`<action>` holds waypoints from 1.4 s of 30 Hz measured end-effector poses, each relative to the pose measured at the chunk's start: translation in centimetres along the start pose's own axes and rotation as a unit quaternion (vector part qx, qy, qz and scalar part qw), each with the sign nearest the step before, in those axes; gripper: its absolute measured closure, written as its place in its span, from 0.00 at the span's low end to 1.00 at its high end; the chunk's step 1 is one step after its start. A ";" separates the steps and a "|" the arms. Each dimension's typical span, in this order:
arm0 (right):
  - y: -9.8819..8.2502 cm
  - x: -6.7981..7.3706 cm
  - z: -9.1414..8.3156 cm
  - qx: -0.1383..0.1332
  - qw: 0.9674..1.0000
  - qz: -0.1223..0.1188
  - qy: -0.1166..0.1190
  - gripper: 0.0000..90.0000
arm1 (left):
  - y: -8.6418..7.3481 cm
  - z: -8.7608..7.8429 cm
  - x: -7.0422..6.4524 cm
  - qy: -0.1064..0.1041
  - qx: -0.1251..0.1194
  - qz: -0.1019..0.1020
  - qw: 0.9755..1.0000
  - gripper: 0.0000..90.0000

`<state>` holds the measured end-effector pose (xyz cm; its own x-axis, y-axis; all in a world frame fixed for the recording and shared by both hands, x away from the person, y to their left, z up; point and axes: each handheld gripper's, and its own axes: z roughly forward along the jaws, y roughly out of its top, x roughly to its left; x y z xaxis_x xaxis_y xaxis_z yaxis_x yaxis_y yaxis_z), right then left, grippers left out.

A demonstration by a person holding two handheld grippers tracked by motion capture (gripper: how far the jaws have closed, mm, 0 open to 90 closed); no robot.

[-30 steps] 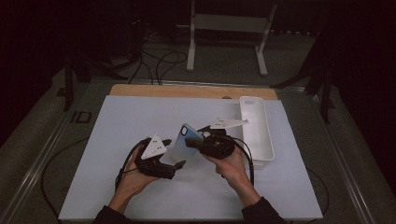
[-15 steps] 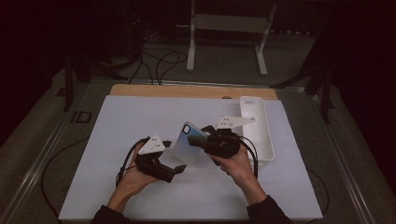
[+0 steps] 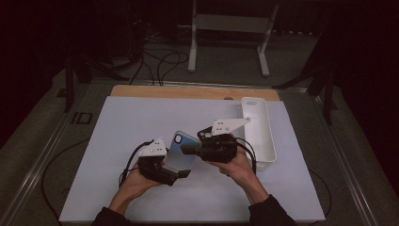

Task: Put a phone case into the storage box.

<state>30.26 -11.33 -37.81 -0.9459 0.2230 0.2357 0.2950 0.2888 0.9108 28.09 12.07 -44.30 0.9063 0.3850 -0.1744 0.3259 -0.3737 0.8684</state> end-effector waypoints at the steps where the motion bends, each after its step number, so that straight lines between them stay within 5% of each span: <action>1: 0.0 0.0 0.1 0.003 1.000 -0.006 0.000 0.96 | 0.0 -0.1 0.0 -0.002 -0.001 0.001 1.000 0.31; 7: 0.1 -0.3 -0.1 0.017 1.000 -0.020 -0.010 0.95 | -0.1 -0.3 0.1 -0.010 0.000 0.005 1.000 0.62; 11: 0.2 -0.6 -0.4 0.021 0.999 -0.024 -0.007 0.92 | -0.1 -0.2 0.1 -0.023 0.006 0.010 1.000 0.70; 16: 0.3 -0.9 -0.6 0.025 0.999 -0.040 -0.018 0.78 | -0.2 0.0 0.1 -0.036 0.007 0.011 0.999 0.89; 18: 0.3 -0.8 -0.7 0.025 0.998 -0.047 -0.032 0.65 | -0.1 0.1 0.0 -0.040 0.003 0.012 0.999 0.94; 27: -0.1 -0.5 -0.1 0.035 0.993 -0.035 -0.104 0.33 | 0.0 -0.1 -0.1 -0.008 -0.010 0.010 1.000 0.96; 42: -0.6 -0.4 -0.4 0.031 0.988 -0.009 -0.149 0.17 | 0.1 -0.7 0.0 0.079 -0.022 0.004 0.997 0.96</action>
<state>30.46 -11.94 -38.33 -0.8722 0.4786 0.1014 0.2950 0.3493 0.8893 27.94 12.58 -43.91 0.8540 0.5113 -0.0962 0.3046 -0.3415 0.8891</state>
